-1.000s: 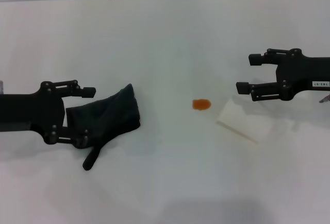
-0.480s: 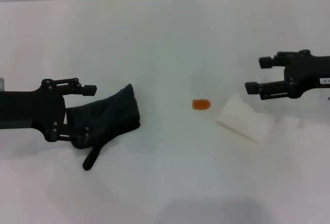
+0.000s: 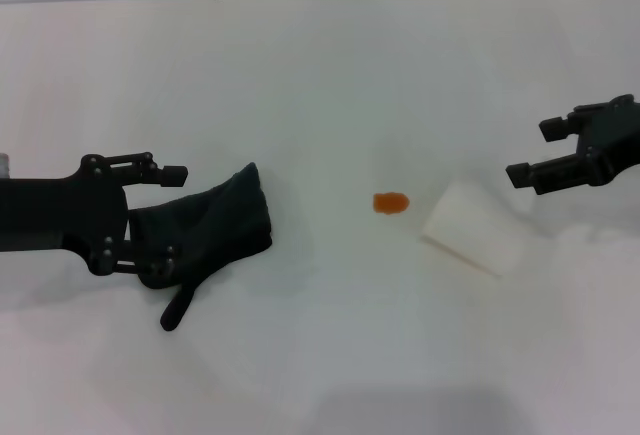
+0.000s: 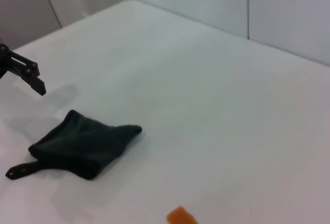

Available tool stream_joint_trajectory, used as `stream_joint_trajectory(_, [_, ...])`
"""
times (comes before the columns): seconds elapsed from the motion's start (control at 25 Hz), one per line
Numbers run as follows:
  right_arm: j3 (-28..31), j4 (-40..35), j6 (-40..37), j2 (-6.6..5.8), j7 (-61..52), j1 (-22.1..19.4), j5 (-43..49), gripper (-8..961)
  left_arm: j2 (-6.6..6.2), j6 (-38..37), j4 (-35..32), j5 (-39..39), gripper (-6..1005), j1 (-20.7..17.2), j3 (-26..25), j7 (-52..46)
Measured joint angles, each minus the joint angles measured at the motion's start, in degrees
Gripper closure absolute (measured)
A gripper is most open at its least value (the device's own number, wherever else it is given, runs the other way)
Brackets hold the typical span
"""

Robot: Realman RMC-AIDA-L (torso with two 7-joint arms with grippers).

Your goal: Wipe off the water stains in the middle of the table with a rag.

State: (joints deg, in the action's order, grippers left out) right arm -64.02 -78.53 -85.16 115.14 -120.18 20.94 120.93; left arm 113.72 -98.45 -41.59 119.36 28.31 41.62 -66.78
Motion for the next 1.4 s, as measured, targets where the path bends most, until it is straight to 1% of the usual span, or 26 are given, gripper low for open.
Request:
stream_joint_trajectory(0.2, [-0.1,-5.8,-4.5,-0.06,-5.5,0.1,2.8,102,0.01,0.1,0.0,0.0,153,-0.1,-0.1,-0.5])
stream_joint_trajectory(0.48, [-1.0,-9.8,-8.6,0.02,-10.1,1.0,6.9,103,0.01,0.2,0.0,-0.2,155,0.1,-0.1,-1.0])
stream_joint_trajectory(0.72, [-4.6,-10.4,-9.0,0.07,-13.4,3.0,12.3,104,-0.03,0.9,0.2,-0.5,156,0.2,-0.1,-1.6])
stream_joint_trajectory(1.04, [-6.3,-10.3,-8.3,0.07,-15.0,4.5,13.8,106,0.04,1.3,0.2,-0.6,158,0.2,-0.2,-2.3])
stream_joint_trajectory(1.4, [-12.4,-10.5,-8.1,0.18,-22.0,6.4,22.7,108,-0.10,1.5,-0.1,-0.6,160,0.8,-0.2,-2.9])
